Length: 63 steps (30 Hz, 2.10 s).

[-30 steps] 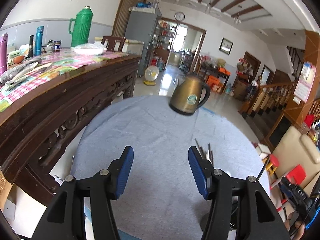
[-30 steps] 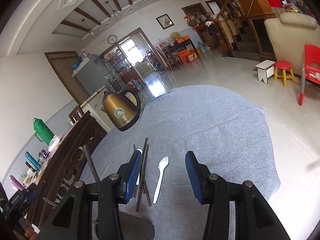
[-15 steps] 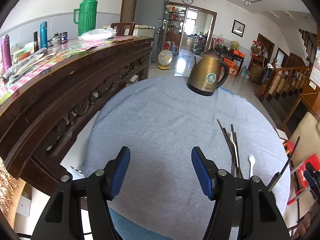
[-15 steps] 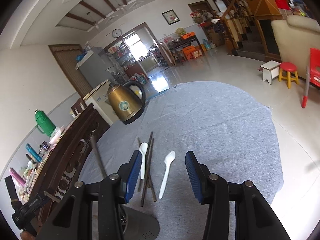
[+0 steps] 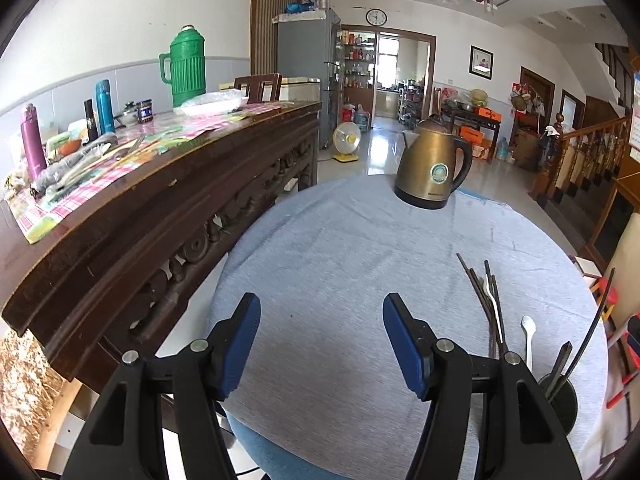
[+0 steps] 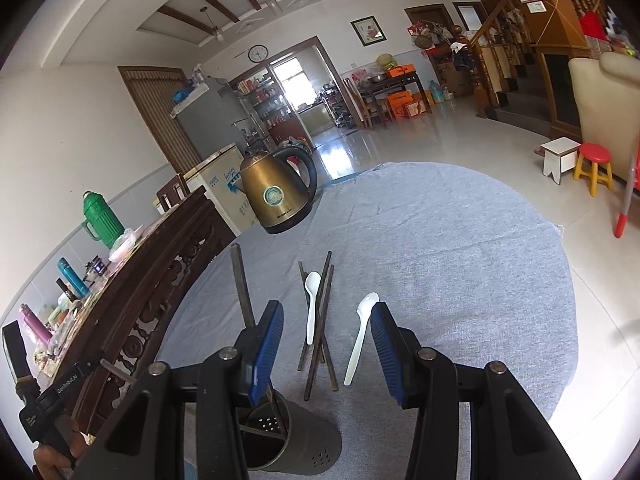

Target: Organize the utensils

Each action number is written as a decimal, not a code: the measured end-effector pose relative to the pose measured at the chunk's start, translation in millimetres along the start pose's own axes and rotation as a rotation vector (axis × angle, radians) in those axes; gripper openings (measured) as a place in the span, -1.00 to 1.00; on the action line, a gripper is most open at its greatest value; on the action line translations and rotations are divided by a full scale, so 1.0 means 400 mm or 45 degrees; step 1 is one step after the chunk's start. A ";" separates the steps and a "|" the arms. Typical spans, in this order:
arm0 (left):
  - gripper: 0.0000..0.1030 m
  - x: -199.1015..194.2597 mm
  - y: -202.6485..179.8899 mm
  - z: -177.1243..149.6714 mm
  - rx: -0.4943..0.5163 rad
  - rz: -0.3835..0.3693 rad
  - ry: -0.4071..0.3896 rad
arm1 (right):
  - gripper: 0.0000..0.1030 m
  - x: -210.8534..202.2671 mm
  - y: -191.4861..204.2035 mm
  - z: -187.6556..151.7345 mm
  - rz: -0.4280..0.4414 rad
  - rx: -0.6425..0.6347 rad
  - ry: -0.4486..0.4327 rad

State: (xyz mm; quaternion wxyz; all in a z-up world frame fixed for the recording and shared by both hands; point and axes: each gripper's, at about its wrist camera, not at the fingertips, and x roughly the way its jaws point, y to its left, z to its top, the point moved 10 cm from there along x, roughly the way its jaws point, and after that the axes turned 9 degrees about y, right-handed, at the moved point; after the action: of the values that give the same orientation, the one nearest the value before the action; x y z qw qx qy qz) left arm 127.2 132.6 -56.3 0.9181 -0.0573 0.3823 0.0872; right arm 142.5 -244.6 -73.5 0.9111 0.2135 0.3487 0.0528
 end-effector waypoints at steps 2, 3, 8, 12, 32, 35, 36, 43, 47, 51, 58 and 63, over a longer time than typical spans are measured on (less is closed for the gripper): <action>0.26 0.004 -0.001 0.001 0.006 0.005 0.000 | -0.05 0.005 0.003 0.002 0.000 -0.002 0.002; 0.26 0.006 -0.002 0.001 0.010 0.009 0.001 | -0.05 0.007 0.003 0.001 -0.001 -0.001 0.005; 0.26 0.012 -0.003 0.001 0.033 0.043 -0.001 | -0.05 0.019 0.000 -0.003 -0.002 0.009 0.015; 0.28 0.026 -0.004 -0.003 0.041 0.053 0.018 | -0.05 0.025 -0.002 -0.001 -0.006 0.012 0.018; 0.29 0.150 0.010 -0.054 0.066 0.086 0.181 | -0.05 0.131 -0.058 -0.029 -0.039 0.091 0.118; 0.29 0.164 0.016 -0.057 0.064 0.086 0.192 | -0.05 0.145 -0.059 -0.033 -0.048 0.097 0.125; 0.29 0.168 0.017 -0.058 0.064 0.086 0.195 | -0.05 0.151 -0.061 -0.034 -0.050 0.102 0.129; 0.29 0.228 0.007 -0.088 0.079 0.077 0.270 | -0.05 0.209 -0.095 -0.060 -0.069 0.154 0.196; 0.29 0.272 -0.009 -0.100 0.096 0.060 0.316 | -0.05 0.250 -0.111 -0.065 -0.087 0.159 0.241; 0.29 0.325 -0.044 -0.090 0.121 0.020 0.366 | -0.05 0.317 -0.122 -0.042 -0.091 0.156 0.300; 0.29 0.392 -0.138 -0.042 0.177 -0.084 0.411 | -0.05 0.470 -0.095 0.008 -0.133 0.011 0.445; 0.29 0.430 -0.258 0.023 0.252 -0.207 0.416 | -0.08 0.567 -0.102 -0.009 -0.250 -0.095 0.573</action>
State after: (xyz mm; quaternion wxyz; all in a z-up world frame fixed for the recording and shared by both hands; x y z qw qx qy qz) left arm 273.6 53.2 -168.2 0.8491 -0.0110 0.5269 -0.0355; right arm 308.6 -224.7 -232.4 0.8185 0.1276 0.5597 0.0230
